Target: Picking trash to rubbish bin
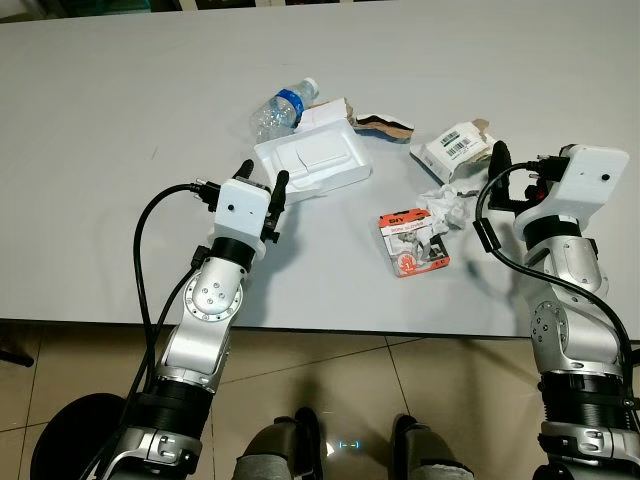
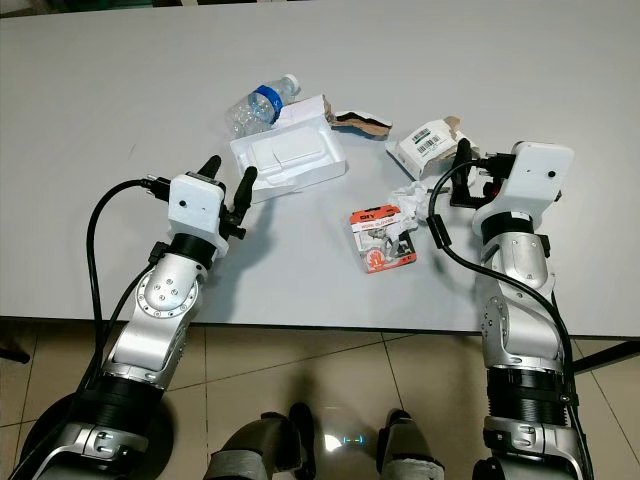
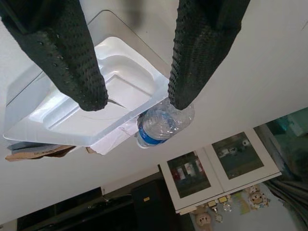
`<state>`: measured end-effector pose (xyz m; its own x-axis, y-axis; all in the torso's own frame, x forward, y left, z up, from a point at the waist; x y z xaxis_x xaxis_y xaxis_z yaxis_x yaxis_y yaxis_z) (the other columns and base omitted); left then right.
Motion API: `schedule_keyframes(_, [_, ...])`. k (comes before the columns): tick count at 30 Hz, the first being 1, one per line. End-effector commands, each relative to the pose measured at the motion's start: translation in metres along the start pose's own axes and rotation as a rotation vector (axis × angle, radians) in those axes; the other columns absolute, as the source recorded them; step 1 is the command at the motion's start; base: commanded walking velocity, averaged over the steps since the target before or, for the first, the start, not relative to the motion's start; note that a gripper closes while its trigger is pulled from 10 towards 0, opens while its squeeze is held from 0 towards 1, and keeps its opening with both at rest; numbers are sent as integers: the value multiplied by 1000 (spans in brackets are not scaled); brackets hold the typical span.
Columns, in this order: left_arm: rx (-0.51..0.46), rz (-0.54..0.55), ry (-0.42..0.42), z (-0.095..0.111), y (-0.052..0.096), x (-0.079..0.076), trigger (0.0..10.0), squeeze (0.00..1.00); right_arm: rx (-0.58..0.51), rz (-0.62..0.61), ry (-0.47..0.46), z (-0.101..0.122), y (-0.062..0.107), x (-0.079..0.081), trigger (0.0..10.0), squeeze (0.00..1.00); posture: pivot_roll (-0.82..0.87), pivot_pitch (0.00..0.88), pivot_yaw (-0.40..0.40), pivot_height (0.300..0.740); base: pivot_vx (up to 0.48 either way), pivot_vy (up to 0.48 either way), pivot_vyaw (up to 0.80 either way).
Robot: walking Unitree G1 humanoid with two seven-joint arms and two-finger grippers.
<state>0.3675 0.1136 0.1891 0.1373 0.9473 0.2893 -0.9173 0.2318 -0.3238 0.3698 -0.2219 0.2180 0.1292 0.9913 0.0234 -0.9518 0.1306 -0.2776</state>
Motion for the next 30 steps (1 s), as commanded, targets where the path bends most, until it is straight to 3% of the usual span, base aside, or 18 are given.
schedule_keyframes(1, [-2, 14, -6, 0, 1, 5, 10000, 0, -3, -7, 3, 1, 3, -1, 10000, 0, 19, 254, 93, 740, 0, 0, 0])
schedule_keyframes(30, [2, 36, -31, -1, 1, 9, 10000, 0, 15, 25, -18, -2, 5, 10, 10000, 0, 25, 261, 92, 740, 0, -362, 0])
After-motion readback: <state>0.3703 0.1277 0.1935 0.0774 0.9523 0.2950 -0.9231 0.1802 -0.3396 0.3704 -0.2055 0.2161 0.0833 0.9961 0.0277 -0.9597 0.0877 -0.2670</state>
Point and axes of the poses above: a point about 5 cm out from each wrist's last joint towards the gripper, its own y axis pointing back from the gripper into the wrist, its own z axis along the axis of the wrist's last joint, x = y × z, the point moved 4 cm from there along -y, pointing out of the wrist towards the gripper
